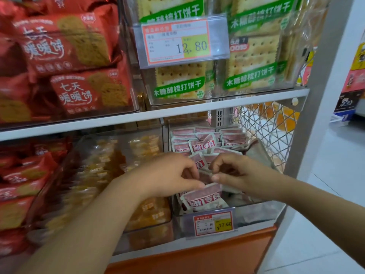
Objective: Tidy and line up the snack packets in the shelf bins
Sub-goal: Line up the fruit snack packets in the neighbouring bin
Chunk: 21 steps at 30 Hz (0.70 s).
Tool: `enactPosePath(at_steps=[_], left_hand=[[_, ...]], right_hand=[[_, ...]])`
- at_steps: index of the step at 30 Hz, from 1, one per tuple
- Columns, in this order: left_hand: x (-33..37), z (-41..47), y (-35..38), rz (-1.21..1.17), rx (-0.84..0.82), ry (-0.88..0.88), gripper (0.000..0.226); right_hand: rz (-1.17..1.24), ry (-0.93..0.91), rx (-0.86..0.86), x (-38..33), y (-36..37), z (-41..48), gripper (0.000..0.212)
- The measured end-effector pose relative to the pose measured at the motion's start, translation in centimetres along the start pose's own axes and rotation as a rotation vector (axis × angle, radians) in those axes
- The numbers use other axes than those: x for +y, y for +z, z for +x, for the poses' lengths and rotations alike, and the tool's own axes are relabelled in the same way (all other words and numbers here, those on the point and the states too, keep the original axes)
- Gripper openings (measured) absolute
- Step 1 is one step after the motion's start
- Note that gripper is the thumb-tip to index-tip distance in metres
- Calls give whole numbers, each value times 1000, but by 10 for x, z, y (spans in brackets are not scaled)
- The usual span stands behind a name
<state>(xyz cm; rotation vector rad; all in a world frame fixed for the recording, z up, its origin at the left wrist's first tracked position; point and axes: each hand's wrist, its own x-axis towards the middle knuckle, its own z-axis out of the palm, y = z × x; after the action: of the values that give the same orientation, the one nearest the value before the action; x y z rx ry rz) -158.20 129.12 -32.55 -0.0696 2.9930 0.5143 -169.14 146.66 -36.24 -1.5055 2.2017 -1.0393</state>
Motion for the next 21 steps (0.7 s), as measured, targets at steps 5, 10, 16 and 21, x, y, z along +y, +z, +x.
enactPosePath(at_steps=[5,10,16,21], left_hand=[[11,2,25,377,-75,6,23],[11,-2,23,449,8,12,21],[12,1,26,575,22,9,13],[11,10,29,588,-2,-19,13]], right_hand=[[-152,87,23,-10,-14,0,50],[-466,197,86,-2,-25,0,26],[-54,344,143,-1,-41,-8,16],[496,378,138,-6,-45,-14,14]])
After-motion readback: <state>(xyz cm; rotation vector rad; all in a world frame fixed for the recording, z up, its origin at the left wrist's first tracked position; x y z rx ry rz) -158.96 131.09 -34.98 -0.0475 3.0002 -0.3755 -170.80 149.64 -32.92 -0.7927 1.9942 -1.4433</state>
